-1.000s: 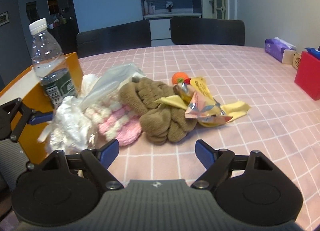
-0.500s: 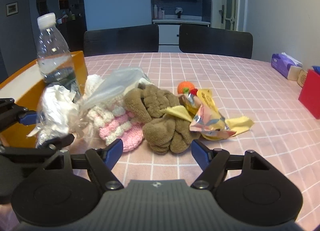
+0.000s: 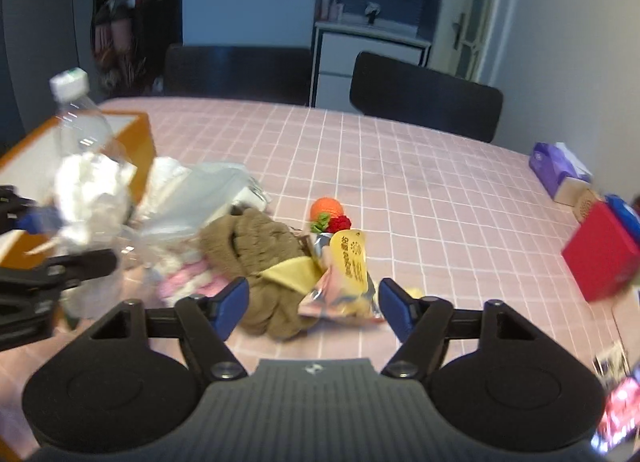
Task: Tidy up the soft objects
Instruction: 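Grasp the yellow Deeyeo snack packet with the right tool while the left tool lifts the bag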
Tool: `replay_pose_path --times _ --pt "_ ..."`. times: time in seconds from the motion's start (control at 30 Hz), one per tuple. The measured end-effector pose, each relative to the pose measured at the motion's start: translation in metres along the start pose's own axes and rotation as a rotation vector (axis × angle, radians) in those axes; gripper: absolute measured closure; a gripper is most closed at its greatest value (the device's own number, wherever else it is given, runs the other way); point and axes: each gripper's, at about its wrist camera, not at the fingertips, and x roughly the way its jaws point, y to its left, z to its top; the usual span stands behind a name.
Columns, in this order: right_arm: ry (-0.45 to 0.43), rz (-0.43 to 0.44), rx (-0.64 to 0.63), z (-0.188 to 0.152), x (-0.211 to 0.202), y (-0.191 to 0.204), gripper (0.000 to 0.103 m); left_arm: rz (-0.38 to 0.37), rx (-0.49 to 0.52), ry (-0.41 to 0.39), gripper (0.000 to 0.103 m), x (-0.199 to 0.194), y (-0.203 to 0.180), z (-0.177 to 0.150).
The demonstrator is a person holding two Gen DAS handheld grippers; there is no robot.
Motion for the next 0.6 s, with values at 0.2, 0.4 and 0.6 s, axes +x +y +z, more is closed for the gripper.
replay_pose_path --times 0.2,0.4,0.6 --pt "0.057 -0.012 0.076 0.002 0.073 -0.026 0.036 0.004 -0.037 0.009 0.05 0.016 0.005 -0.005" --pt "0.112 -0.014 0.097 -0.008 0.106 -0.031 0.043 0.025 -0.047 0.028 0.05 0.024 0.006 -0.01" --pt "0.13 -0.039 0.107 -0.011 0.114 -0.031 0.056 0.035 -0.04 0.033 0.05 0.025 0.001 -0.007"
